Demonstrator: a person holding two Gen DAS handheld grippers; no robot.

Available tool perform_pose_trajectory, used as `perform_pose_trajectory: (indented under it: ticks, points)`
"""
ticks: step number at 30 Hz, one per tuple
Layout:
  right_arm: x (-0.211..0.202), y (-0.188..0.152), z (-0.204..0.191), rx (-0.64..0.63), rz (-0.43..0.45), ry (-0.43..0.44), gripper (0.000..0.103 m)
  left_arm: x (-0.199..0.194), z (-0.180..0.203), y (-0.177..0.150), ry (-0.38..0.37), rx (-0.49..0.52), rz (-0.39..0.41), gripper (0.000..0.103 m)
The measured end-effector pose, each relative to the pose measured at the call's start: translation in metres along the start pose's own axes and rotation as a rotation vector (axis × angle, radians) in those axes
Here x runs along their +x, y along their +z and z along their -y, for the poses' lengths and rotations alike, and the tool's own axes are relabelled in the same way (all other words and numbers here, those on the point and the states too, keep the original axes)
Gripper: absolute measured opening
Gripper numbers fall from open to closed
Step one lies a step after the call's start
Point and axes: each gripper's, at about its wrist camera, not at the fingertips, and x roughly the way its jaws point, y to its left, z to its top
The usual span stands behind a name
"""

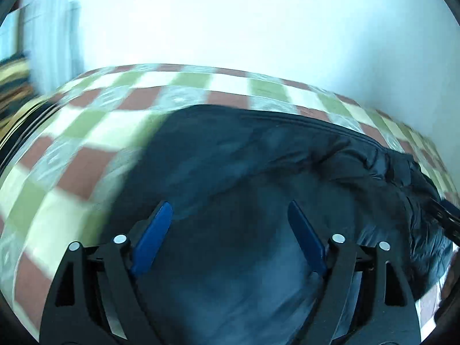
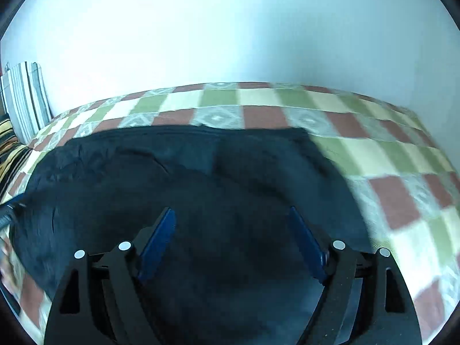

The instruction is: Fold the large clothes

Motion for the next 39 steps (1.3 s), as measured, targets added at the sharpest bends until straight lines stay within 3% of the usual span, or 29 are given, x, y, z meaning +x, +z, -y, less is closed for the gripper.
perform_pose_trajectory:
  ticks: [3,6,8,11,16,19,20,23,24,27,32,39]
  points:
    - [-0.027,-0.026,0.043,0.058,0.004,-0.041,0.08,-0.023,-0.048,-0.022,0.053,-0.093,0.002,0.088]
    - [-0.034,-0.045,0.078,0.15,-0.027,-0.047,0.08,-0.029,-0.084,-0.042,0.053,-0.182,-0.029,0.09]
    - [-0.028,-0.054,0.092,0.208,-0.07,-0.027,0.08,-0.024,-0.097,-0.049,0.018,-0.237,-0.061,0.09]
    - [-0.012,-0.059,0.104,0.277,-0.117,0.026,0.08,-0.011,-0.104,-0.052,-0.099,-0.316,-0.084,0.09]
    - [0.01,-0.063,0.108,0.298,-0.153,0.046,0.082,0.012,-0.102,-0.049,-0.191,-0.331,-0.1,0.089]
    - [0.018,-0.065,0.108,0.317,-0.161,0.05,0.078,0.022,-0.102,-0.05,-0.171,-0.36,-0.099,0.051]
    - [0.016,-0.067,0.106,0.318,-0.161,0.053,0.067,0.022,-0.102,-0.051,-0.167,-0.361,-0.092,0.04]
    - [0.009,-0.069,0.103,0.292,-0.142,0.043,0.042,0.014,-0.091,-0.048,-0.126,-0.287,-0.056,0.022]
    - [0.006,-0.068,0.103,0.291,-0.136,0.045,0.034,0.011,-0.088,-0.047,-0.116,-0.261,-0.046,0.02]
    - [-0.002,-0.067,0.112,0.326,-0.129,0.087,0.025,-0.001,-0.088,-0.046,-0.12,-0.259,-0.026,0.016]
    - [-0.02,-0.076,0.115,0.329,-0.124,0.113,0.024,-0.025,-0.091,-0.052,-0.115,-0.242,-0.012,0.015]
    - [-0.062,-0.112,0.121,0.329,-0.139,0.154,0.023,-0.069,-0.109,-0.087,-0.098,-0.241,-0.025,0.015]
